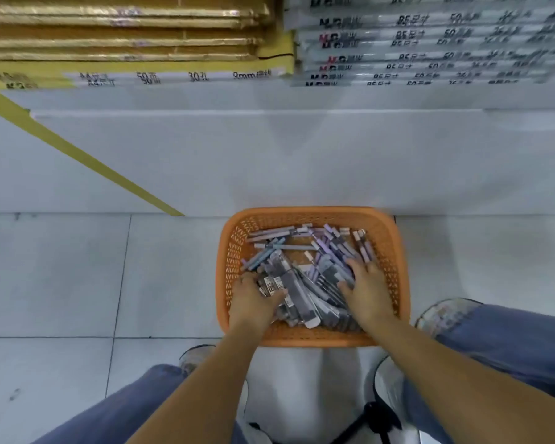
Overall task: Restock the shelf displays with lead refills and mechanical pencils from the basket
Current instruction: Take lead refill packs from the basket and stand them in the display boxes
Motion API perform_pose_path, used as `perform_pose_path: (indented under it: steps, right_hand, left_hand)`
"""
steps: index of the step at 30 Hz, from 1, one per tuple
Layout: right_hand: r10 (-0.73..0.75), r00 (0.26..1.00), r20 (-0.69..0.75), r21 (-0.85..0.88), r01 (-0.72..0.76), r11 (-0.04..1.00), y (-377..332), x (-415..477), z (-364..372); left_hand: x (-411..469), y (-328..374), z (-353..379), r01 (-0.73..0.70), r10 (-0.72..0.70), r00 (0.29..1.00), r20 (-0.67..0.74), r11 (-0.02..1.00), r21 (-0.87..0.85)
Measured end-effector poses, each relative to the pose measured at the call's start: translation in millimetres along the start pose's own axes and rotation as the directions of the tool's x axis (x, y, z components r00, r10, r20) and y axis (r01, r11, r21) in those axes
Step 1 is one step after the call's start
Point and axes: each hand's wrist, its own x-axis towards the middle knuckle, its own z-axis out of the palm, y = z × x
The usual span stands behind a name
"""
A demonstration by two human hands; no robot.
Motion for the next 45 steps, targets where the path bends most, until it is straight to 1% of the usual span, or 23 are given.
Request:
perform_pose_path:
  steps: [4,7,8,11,13,16,18,20,21,24,26,27,29,31,34,38,41,45]
  right_hand:
    - [0.049,0.997,-0.058,0.114,-0.042,0.993,-1,-3,2]
    - [0.013,1.000,-0.022,0.071,-0.011,0.997,6,1,1]
    - [0.006,1.000,-0.007,0.076,-0.006,0.997,8,2,0]
    - [-0.016,1.000,0.014,0.088,0.014,0.996,10,5,-1]
    - [-0.016,1.000,0.011,0.104,0.015,0.994,10,3,1]
    - [-0.009,1.000,0.022,0.128,0.007,0.992,10,0,4]
    - [0.000,0.997,0.072,0.135,-0.010,0.991,10,-1,2]
    - [0.011,0.993,0.116,0.187,-0.032,0.982,7,0,-7]
    - [0.006,0.993,0.121,0.219,-0.033,0.975,4,1,-14]
    - [-0.032,0.991,0.132,0.355,-0.018,0.935,-12,2,-38]
    - [-0.060,0.986,0.158,0.465,-0.021,0.885,-27,-2,-54]
    - [-0.078,0.986,0.150,0.510,-0.010,0.860,-35,-5,-62]
    - [-0.129,0.988,0.088,0.575,0.055,0.816,-51,-13,-79]
    - [-0.186,0.982,0.030,0.645,0.124,0.754,-68,-27,-100]
    - [-0.287,0.958,-0.026,0.745,0.210,0.633,-95,-54,-133]
    - [-0.454,0.884,-0.110,0.760,0.369,0.535,-128,-96,-177]
    - [-0.482,0.841,-0.246,0.698,0.499,0.514,-150,-126,-212]
    - [-0.530,0.795,-0.294,0.644,0.575,0.504,-176,-154,-254]
  left_hand:
    - [4,7,7,0.013,-0.010,0.998,-0.055,0.999,0.042]
    - [6,9,10,0.031,-0.029,0.998,-0.049,0.999,0.031]
    - [6,9,10,0.046,-0.047,0.998,-0.037,0.999,-0.017]
    - [6,9,10,0.108,-0.113,0.994,-0.007,0.963,-0.248]
    - [4,7,10,0.139,-0.145,0.989,0.012,0.915,-0.379]
    - [0,5,6,0.166,-0.171,0.984,0.043,0.813,-0.558]
    - [-3,3,-1,0.158,-0.167,0.985,0.040,0.789,-0.594]
    - [-7,4,-10,0.153,-0.154,0.987,0.048,0.793,-0.590]
    - [-9,6,-16,0.157,-0.146,0.987,0.067,0.779,-0.607]
    - [-17,20,-37,0.170,-0.089,0.984,0.151,0.700,-0.694]
    - [-25,33,-52,0.166,-0.011,0.979,0.205,0.636,-0.753]
    - [-31,41,-59,0.156,0.039,0.973,0.226,0.612,-0.776]
    - [-48,56,-73,0.132,0.138,0.958,0.253,0.570,-0.811]
    - [-65,71,-86,0.076,0.221,0.948,0.231,0.544,-0.836]
    - [-97,95,-105,-0.024,0.339,0.923,0.182,0.523,-0.852]
    - [-145,124,-126,-0.160,0.480,0.869,0.122,0.505,-0.848]
    - [-177,140,-149,-0.259,0.529,0.847,0.050,0.492,-0.831]
    - [-210,159,-187,-0.385,0.572,0.820,-0.015,0.532,-0.754]
